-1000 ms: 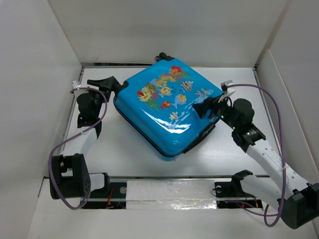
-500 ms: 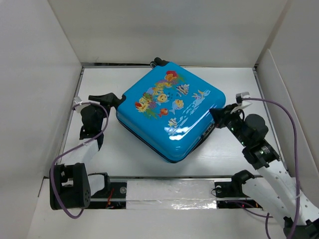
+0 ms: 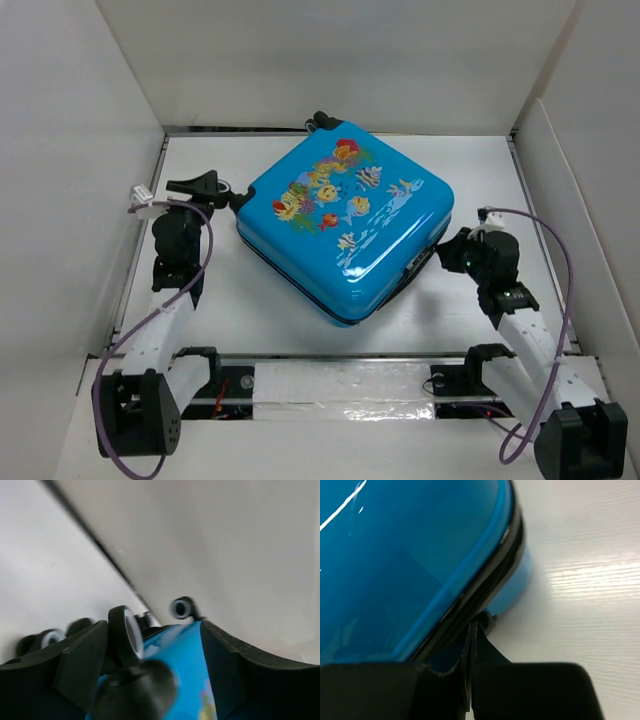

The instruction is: Pack the luggage

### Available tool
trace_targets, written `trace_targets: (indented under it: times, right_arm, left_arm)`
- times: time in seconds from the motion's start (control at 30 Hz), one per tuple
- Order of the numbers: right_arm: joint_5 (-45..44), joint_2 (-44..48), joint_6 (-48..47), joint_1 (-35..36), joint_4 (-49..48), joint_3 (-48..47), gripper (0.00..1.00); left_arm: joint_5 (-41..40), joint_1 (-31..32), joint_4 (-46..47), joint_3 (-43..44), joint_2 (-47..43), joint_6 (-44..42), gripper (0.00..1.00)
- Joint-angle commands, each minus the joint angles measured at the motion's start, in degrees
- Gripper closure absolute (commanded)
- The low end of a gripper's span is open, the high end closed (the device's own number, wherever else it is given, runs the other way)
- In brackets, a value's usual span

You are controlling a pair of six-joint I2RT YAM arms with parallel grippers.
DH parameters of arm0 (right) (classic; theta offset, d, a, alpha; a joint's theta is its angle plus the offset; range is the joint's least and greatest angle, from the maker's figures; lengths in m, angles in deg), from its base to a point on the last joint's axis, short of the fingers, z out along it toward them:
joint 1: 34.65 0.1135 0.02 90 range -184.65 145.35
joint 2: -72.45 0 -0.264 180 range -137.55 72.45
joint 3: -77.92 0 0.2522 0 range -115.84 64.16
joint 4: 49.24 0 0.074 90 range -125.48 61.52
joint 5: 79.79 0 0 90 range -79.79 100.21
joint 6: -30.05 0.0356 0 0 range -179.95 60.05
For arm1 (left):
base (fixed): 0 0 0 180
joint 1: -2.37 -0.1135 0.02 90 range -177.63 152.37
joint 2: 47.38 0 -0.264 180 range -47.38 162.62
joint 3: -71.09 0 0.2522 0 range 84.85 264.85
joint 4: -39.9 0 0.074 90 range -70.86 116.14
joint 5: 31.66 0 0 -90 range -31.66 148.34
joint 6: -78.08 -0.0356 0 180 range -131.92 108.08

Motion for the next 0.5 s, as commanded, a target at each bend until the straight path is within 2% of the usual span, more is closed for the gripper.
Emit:
trace_targets:
  times: [0.0, 0.03, 0.1, 0.23, 0.27, 0.37, 0.4, 0.43, 0.47]
  right_arm:
    - [6.0, -1.8, 1.4, 4.7, -8.9, -0.1, 0.98]
    - [6.0, -4.4, 1.2, 6.1, -10.3, -0.8, 0.98]
    - [6.2, -7.4, 1.4, 8.9, -12.8, -3.0, 0.98]
    - [6.2, -15.3, 1.7, 7.4, -18.3, -7.3, 0.98]
    - [6.3, -16.2, 1.6, 6.9, -18.8, -8.5, 0.98]
    - [5.3, -20.7, 1.5, 5.7, -22.7, -12.2, 0.98]
    - [6.2, -22.2, 1.4, 5.7, -24.4, -14.4, 0.98]
    - [6.8, -23.9, 1.4, 5.7, -24.4, -15.7, 0.98]
    - [7.2, -25.8, 1.2, 5.1, -26.0, -17.2, 0.98]
  left_arm:
    - [-0.3, 4.5, 4.9, 6.1, -4.6, -5.2, 0.33]
    - [-0.8, 5.8, 5.8, 6.1, -6.0, -6.9, 0.33]
    - [-0.1, 9.9, 7.7, 5.6, -7.0, -8.9, 0.44]
    - [2.3, 18.6, 9.6, 7.8, -8.2, -14.2, 0.55]
    - [2.1, 20.7, 10.3, 8.4, -8.4, -16.6, 0.62]
    - [2.3, 28.2, 11.8, 11.2, -7.4, -19.6, 0.66]
    - [5.2, 30.4, 14.1, 12.1, -6.3, -20.3, 0.67]
    - [5.2, 31.0, 14.1, 12.5, -6.3, -20.2, 0.67]
    - [9.2, 31.1, 16.0, 13.1, -4.1, -19.6, 0.69]
